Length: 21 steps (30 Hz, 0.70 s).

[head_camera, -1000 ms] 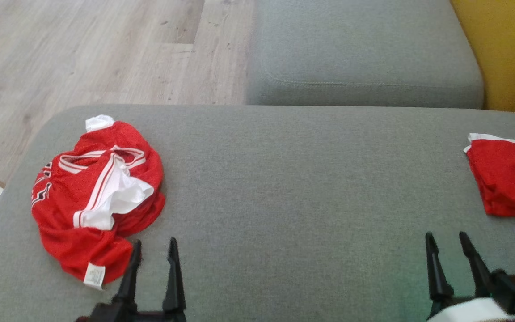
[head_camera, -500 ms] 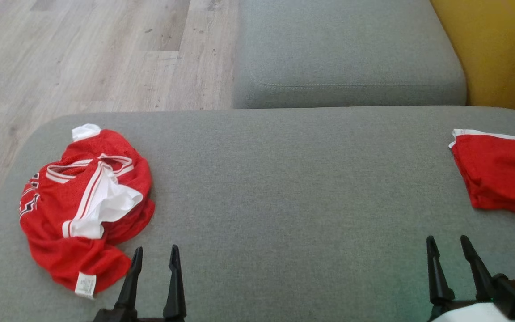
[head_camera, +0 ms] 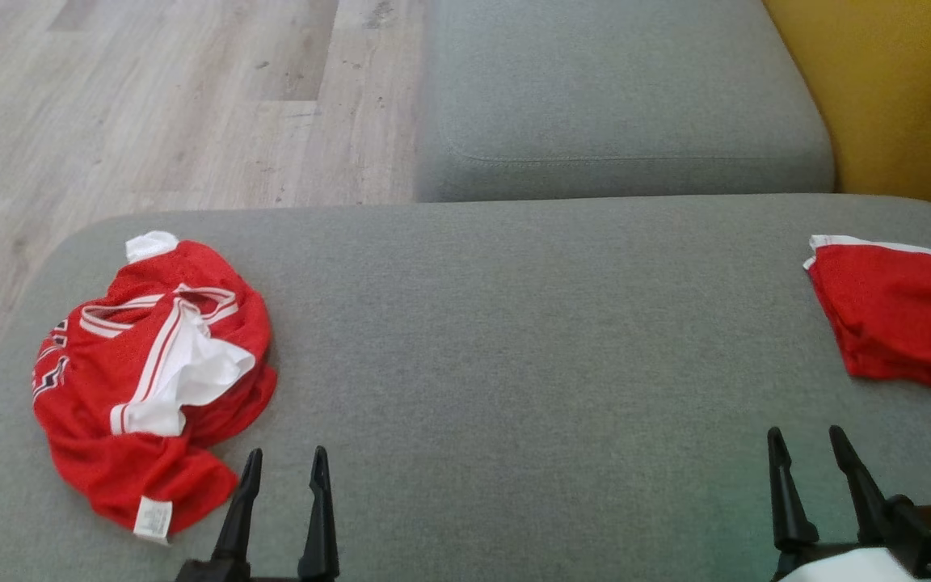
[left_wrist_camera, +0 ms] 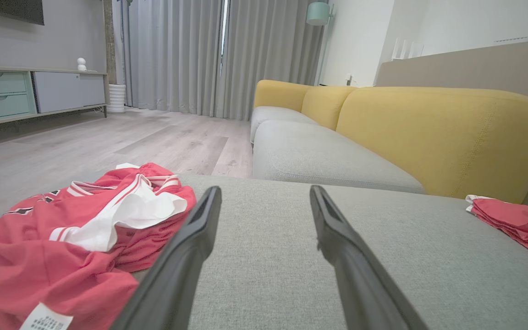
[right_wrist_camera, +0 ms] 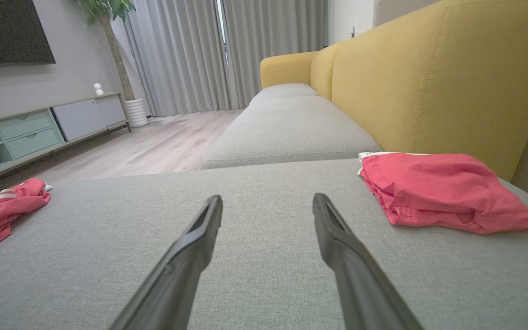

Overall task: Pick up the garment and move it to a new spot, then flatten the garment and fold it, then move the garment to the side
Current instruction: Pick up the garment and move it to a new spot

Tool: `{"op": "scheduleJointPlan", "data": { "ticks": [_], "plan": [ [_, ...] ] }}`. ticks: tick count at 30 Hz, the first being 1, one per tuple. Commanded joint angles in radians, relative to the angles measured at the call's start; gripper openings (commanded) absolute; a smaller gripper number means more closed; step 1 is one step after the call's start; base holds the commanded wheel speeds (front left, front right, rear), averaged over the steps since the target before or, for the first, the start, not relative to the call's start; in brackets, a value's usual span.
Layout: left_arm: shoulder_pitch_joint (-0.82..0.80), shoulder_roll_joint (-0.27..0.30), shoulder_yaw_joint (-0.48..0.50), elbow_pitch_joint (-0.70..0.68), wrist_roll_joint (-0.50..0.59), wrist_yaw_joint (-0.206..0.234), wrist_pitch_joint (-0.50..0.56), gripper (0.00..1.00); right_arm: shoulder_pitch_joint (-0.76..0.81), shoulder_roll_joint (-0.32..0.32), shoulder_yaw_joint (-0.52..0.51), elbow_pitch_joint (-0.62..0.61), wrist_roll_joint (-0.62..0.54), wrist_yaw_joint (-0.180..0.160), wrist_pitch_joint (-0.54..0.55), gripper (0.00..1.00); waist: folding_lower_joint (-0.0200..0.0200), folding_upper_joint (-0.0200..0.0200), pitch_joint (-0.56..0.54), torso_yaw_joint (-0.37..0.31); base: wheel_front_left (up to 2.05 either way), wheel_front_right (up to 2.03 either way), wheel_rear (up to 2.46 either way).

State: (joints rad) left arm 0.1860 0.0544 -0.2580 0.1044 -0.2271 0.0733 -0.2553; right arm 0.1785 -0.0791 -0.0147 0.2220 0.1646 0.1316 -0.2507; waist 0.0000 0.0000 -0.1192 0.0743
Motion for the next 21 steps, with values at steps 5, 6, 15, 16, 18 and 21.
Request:
{"op": "scheduleJointPlan", "data": {
  "ticks": [5,6,15,16,18,21],
  "plan": [
    [-0.051,-0.004,0.031,-0.024,0.024,0.006,-0.006,1.0,-0.018,-0.003,0.029,-0.026,-0.023,-0.001,-0.011,1.0,0.0,0.0,0.0,0.056,0.0,0.0,0.0],
    [-0.052,-0.004,0.032,-0.024,0.026,0.006,-0.006,1.0,-0.018,-0.001,0.031,-0.025,-0.023,-0.001,-0.011,1.0,0.0,0.0,0.001,0.07,0.0,0.0,0.0],
    [-0.057,-0.004,0.06,-0.027,0.048,0.002,-0.006,1.0,-0.013,0.019,0.06,-0.01,-0.01,-0.001,-0.011,1.0,0.0,0.0,0.013,0.249,0.0,0.0,0.0],
    [-0.056,-0.004,0.064,-0.029,0.049,0.002,-0.006,1.0,-0.015,0.021,0.065,-0.008,-0.009,-0.001,-0.011,1.0,0.0,0.0,0.016,0.273,0.0,0.0,0.0],
    [-0.055,-0.004,0.072,-0.033,0.048,0.003,-0.006,1.0,-0.018,0.023,0.074,-0.007,-0.008,-0.001,-0.011,1.0,0.0,0.0,0.021,0.322,0.0,0.0,0.0],
    [-0.048,-0.004,0.088,-0.04,0.047,0.009,-0.006,1.0,-0.03,0.025,0.083,-0.005,-0.003,-0.001,-0.011,1.0,0.0,0.0,0.033,0.376,0.0,0.0,0.0]
  ]
}}
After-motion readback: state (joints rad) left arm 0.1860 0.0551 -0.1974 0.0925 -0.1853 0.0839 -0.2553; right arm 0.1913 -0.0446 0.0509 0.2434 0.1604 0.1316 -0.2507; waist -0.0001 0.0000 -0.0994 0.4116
